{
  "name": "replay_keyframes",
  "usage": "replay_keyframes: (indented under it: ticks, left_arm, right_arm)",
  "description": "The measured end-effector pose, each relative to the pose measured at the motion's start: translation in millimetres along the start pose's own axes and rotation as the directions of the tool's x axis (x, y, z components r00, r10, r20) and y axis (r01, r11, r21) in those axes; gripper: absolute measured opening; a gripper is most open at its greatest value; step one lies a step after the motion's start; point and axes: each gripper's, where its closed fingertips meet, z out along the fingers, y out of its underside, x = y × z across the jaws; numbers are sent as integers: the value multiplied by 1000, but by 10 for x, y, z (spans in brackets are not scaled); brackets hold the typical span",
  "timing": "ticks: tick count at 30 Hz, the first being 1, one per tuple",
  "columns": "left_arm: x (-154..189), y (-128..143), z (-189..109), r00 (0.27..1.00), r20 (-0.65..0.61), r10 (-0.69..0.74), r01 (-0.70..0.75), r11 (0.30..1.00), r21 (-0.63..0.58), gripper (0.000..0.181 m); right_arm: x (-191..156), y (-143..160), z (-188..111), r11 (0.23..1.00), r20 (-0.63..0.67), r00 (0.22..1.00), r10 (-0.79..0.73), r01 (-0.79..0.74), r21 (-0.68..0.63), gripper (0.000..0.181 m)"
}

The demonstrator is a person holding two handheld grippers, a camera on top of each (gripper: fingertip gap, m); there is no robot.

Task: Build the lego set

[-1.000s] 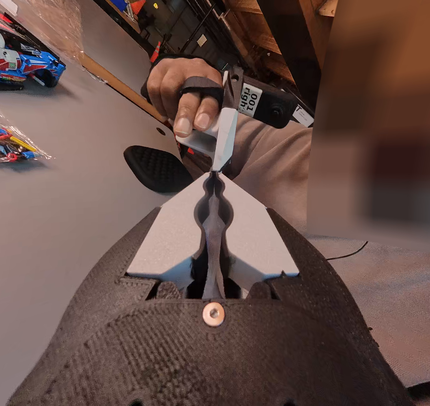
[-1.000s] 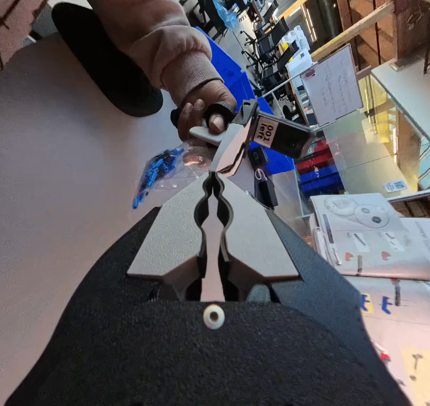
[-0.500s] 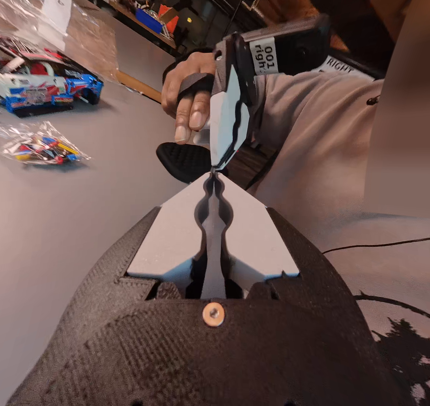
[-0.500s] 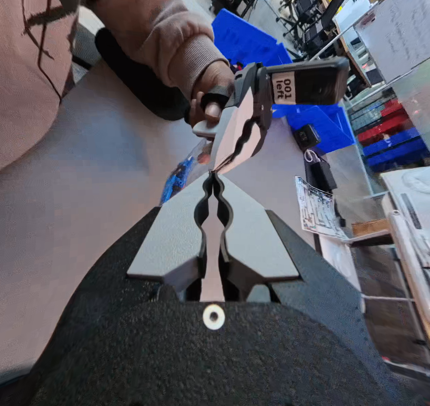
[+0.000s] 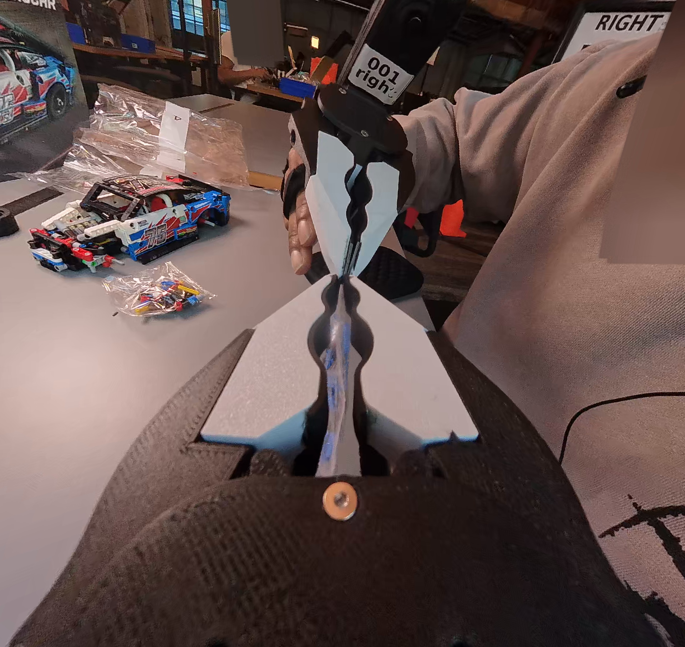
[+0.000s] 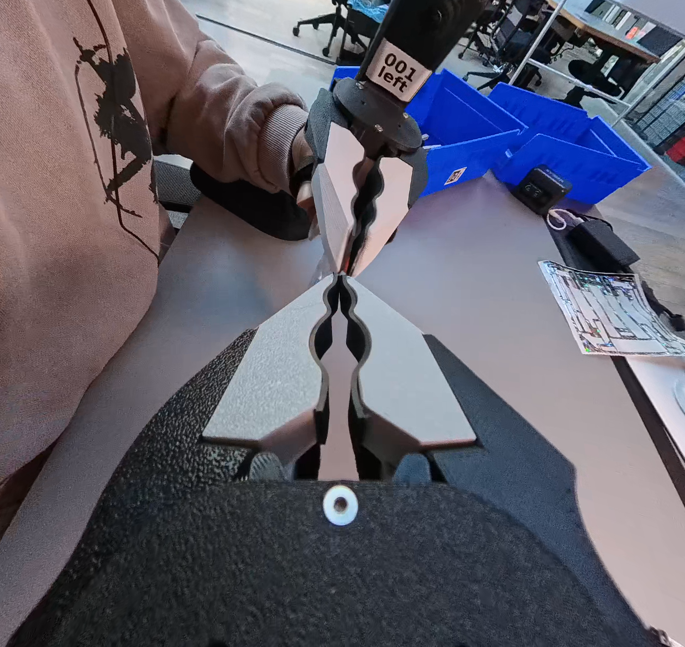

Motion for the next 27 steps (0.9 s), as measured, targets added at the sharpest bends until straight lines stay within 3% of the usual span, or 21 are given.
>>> replay_keyframes:
  ticks: [20,23,27]
  left_arm:
    - [34,-2,-20,999,16,44,-43,998,-42,0]
    - [20,-2,-22,999,4,-45,45,998,-50,0]
    - [-14,13,-33,983,-34,-182,180,982,-51,0]
  right_arm:
    - [-17,-29,39,1000,4,1000,3,-3,5,0]
    - [-9,-21,44,997,-22,997,-72,72,-3,0]
    - [9,10,61,924,-102,919,-380,373,-85,0]
